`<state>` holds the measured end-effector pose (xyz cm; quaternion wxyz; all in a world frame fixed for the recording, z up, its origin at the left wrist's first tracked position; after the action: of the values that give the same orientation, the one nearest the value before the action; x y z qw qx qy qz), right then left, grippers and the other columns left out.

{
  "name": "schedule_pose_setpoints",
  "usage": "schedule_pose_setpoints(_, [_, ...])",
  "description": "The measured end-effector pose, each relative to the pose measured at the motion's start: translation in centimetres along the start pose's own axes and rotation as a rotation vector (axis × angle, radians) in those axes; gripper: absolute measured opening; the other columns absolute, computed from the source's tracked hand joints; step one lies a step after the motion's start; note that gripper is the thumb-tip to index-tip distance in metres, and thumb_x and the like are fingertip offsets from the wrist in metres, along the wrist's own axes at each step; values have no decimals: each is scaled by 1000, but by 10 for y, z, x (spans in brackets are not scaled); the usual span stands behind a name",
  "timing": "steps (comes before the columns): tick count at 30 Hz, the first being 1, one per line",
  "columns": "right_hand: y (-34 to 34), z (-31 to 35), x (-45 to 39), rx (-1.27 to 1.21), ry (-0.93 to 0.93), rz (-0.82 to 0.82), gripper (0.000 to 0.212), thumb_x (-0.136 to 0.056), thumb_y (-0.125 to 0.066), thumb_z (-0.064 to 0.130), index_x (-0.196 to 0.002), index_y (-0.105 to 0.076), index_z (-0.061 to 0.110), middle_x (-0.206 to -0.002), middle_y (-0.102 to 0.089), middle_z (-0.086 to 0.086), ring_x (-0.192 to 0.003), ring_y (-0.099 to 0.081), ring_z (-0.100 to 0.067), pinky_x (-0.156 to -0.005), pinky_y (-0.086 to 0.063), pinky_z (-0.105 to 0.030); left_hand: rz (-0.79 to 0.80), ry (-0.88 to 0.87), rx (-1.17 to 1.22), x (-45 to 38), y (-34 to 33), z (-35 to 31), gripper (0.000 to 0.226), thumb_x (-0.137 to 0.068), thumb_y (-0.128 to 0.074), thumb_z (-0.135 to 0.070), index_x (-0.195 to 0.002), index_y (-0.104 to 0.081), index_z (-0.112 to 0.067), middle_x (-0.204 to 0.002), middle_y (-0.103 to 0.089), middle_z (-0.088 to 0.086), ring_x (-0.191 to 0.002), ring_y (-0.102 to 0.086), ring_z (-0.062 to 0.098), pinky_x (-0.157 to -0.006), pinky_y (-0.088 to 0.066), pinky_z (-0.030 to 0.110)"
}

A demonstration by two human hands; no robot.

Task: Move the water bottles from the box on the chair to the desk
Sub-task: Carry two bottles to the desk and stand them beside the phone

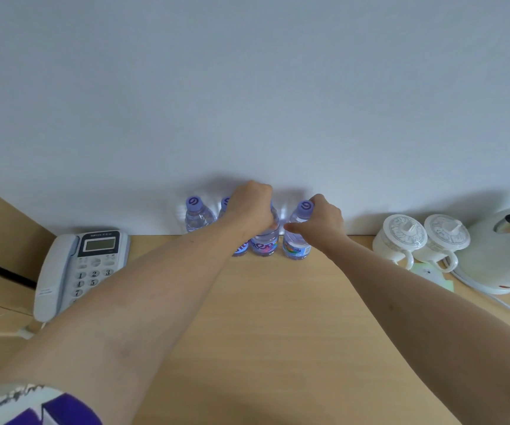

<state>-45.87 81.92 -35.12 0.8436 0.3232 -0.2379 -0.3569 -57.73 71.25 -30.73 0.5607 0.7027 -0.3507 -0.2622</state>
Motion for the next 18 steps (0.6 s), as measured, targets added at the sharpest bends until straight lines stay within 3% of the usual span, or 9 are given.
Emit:
schedule_pose_setpoints(3, [-1, 0, -3, -131, -19, 32, 61, -69, -88, 23, -118, -54, 11, -112, -61, -6, -98, -58, -25, -80, -51, -34, 1, 21, -55, -2, -1, -1, 27, -74, -76, -32, -81, -64, -8, -86, -63, 16, -81, -65, 35, -50, -29, 31])
schedule_pose_setpoints(5, [-1, 2, -3, -60, -23, 27, 63, -69, -87, 30, -118, -51, 12, -108, -59, -4, -95, -57, -25, -79, -50, -35, 8, 9, -58, -2, -3, -3, 31, -76, -78, -34, -85, -63, -8, -89, -63, 14, -82, -63, 35, -57, -34, 31])
schedule_pose_setpoints(8, [-1, 4, -4, -7, -27, 2, 54, -71, -84, 31, -112, -55, 10, -103, -62, -6, -94, -59, -27, -80, -53, -40, 42, -18, -57, -4, -1, -3, 19, -79, -70, -20, -79, -55, -10, -92, -64, 17, -85, -65, 38, -58, -35, 31])
schedule_pose_setpoints(10, [0, 3, -6, -69, -27, 0, 47, -73, -81, 23, -113, -58, 10, -109, -63, -7, -96, -59, -26, -77, -52, -36, 103, -29, -39, -5, 0, 1, 17, -76, -69, -12, -74, -53, -15, -86, -62, 10, -86, -64, 35, -55, -33, 29])
schedule_pose_setpoints(13, [2, 2, -5, -95, -10, 29, 55, -77, -79, 19, -123, -52, 10, -116, -60, -8, -95, -55, -23, -76, -44, -30, 115, -30, -31, -3, 4, 3, 20, -74, -67, -7, -70, -52, -18, -76, -56, 3, -80, -60, 31, -50, -29, 27])
schedule_pose_setpoints(16, [5, 3, -4, 70, 12, 29, 58, -73, -84, 34, -116, -53, 10, -106, -58, -7, -96, -54, -25, -78, -45, -33, 105, -39, -52, -2, 8, -2, 9, -76, -66, -8, -85, -66, -8, -93, -67, 13, -82, -64, 34, -59, -42, 29])
schedule_pose_setpoints(18, [9, 5, -4, 79, 15, 21, 47, -73, -84, 35, -105, -59, 11, -91, -59, -3, -90, -54, -25, -74, -46, -34, 125, -33, -54, -2, 10, -3, 9, -72, -72, -9, -76, -64, -12, -90, -68, 13, -81, -65, 35, -62, -48, 30])
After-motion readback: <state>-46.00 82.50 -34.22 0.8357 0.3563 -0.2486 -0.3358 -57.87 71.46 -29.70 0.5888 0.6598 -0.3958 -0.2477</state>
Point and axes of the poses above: each hand's wrist, its own x-axis away from the middle knuckle, its own y-axis out of the back of the hand, z = x × y, the point moved 4 cm from there along -x, towards the middle knuckle
